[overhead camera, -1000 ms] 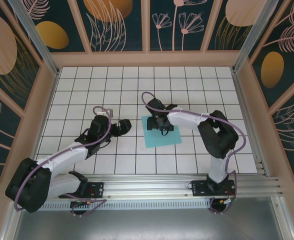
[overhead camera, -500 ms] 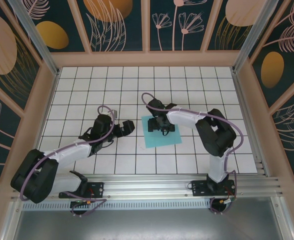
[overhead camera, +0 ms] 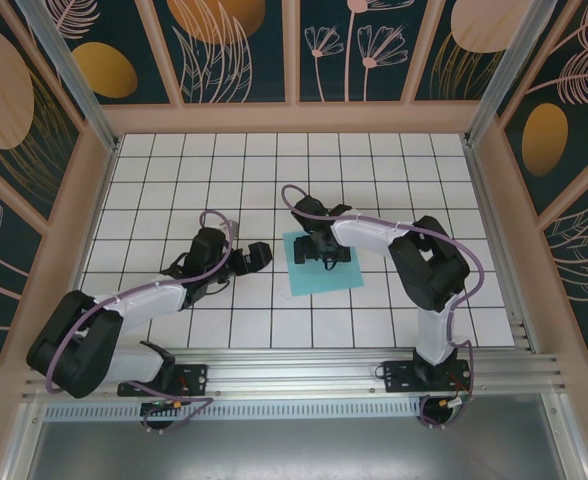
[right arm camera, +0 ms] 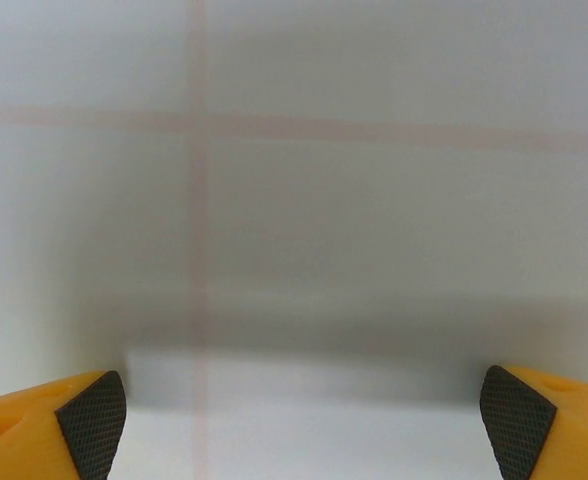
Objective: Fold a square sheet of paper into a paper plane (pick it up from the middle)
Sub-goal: Move the square sheet of paper to the center of the table, then fold the square sheet of paper in half at the center of the table.
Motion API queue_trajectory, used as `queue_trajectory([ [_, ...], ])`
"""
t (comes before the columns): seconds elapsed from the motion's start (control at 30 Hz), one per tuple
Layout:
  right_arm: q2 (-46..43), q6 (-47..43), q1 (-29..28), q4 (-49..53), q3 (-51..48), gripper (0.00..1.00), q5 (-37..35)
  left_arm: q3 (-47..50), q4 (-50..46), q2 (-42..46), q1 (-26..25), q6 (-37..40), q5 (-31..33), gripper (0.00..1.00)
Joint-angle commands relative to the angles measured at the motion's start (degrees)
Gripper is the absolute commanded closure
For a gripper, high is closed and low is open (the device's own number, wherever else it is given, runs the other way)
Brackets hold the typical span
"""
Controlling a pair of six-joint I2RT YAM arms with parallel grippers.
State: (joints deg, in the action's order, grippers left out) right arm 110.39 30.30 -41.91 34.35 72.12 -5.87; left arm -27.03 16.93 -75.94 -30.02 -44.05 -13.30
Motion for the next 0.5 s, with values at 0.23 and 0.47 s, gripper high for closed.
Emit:
queue_trajectory([
  [0.23, 3.2, 0.3, 0.3, -1.2, -2.5, 0.05, 3.3, -1.3, 1.9, -0.5, -0.3, 0.0, -1.5, 0.01],
  [0.47, 1.2, -1.7, -0.1, 4.0, 3.4, 0.05, -1.0, -1.8, 2.1, -0.7, -0.2, 0.2, -1.7, 0.01],
])
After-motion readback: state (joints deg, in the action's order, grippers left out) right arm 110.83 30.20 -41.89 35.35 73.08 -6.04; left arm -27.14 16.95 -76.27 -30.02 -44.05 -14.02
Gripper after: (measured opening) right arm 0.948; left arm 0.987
